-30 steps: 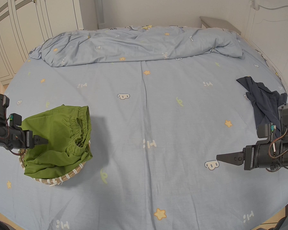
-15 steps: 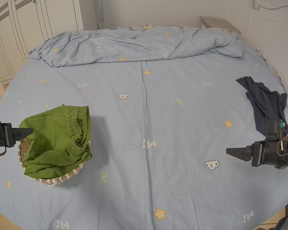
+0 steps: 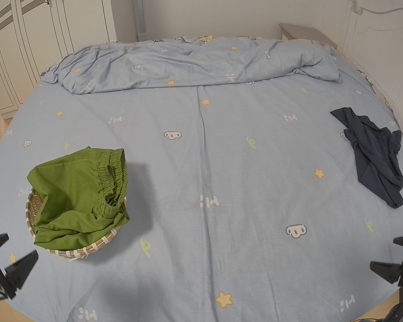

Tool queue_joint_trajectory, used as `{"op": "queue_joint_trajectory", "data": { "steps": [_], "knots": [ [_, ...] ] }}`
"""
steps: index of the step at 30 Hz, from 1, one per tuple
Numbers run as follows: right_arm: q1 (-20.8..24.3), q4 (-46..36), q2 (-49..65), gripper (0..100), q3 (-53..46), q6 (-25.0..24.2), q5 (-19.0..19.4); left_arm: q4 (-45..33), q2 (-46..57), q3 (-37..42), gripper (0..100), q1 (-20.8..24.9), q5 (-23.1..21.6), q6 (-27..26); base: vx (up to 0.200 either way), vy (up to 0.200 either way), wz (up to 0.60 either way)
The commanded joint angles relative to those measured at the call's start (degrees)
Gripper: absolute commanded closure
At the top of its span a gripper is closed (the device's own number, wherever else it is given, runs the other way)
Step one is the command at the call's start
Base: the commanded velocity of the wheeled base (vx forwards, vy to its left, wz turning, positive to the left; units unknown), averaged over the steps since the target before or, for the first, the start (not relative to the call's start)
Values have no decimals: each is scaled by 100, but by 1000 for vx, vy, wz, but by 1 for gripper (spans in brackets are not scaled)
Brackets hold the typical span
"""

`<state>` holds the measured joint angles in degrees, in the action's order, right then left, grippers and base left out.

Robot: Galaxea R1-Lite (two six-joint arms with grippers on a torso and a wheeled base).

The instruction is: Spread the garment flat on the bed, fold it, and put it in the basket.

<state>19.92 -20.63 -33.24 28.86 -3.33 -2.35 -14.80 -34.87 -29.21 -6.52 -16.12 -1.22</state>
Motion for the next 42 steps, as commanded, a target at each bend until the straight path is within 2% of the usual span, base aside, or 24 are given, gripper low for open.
{"op": "queue_joint_trajectory", "data": {
  "steps": [1,2,3,9,15,16,17,19,23,24,26,27,28,29,31,34,36,39,42],
  "knots": [
    [-1034,-1251,1997,0,-170,324,-37,-506,1817,917,0,116,-23,148,0,0,0],
    [-1131,-1321,2059,0,-170,324,-46,-542,1878,935,0,116,-23,175,0,0,0],
    [-1482,-1523,2261,0,-196,333,-37,-594,2080,1014,0,116,-23,271,0,0,0],
    [-2071,-1734,2832,0,-521,333,7,-594,2783,1462,0,116,-14,289,0,0,0],
    [-1983,-1673,3228,0,-987,280,-46,-462,2959,1884,0,195,-67,342,0,0,0],
    [-1983,-1629,3228,0,-1013,148,-46,-418,2959,1901,0,424,-85,377,0,0,0],
    [-1983,-1629,3228,0,-1013,148,-46,-418,2959,1901,0,424,-85,377,0,0,0],
    [-1983,-1242,3228,0,-1163,-71,-2,-383,3056,1919,0,872,-41,386,0,0,0],
    [-1983,463,3228,0,-2015,-107,16,-199,3487,2016,0,635,-6,350,0,0,0],
    [-1983,560,3228,0,-2059,-98,24,-181,3487,2024,0,635,3,342,0,0,0],
    [-1983,2344,3228,0,-2868,113,183,285,3487,2279,0,635,610,34,0,0,0],
    [-1983,2344,3228,0,-2868,113,183,285,3487,2279,0,635,610,34,0,0,0],
    [-1983,2599,3228,0,-2886,280,473,917,3487,2578,0,635,1172,-71,0,0,0],
    [-1983,2528,3228,0,-2886,280,490,1199,3487,2728,0,635,1304,-98,0,0,0],
    [-1983,2476,3228,0,-2886,271,508,1568,3487,2886,0,635,1366,-71,0,0,0],
    [-1983,2485,3228,0,-2886,342,517,1577,3487,2903,0,635,1409,-19,0,0,0],
    [-1983,2476,3228,0,-2886,491,596,1603,3487,2921,0,635,1629,131,0,0,0],
    [-1992,2432,3228,0,-2886,421,921,1612,3487,2921,0,635,1647,139,0,0,0],
    [-1992,2441,3228,0,-2886,500,930,1612,3487,2921,0,635,1647,148,0,0,0]
  ]
}}
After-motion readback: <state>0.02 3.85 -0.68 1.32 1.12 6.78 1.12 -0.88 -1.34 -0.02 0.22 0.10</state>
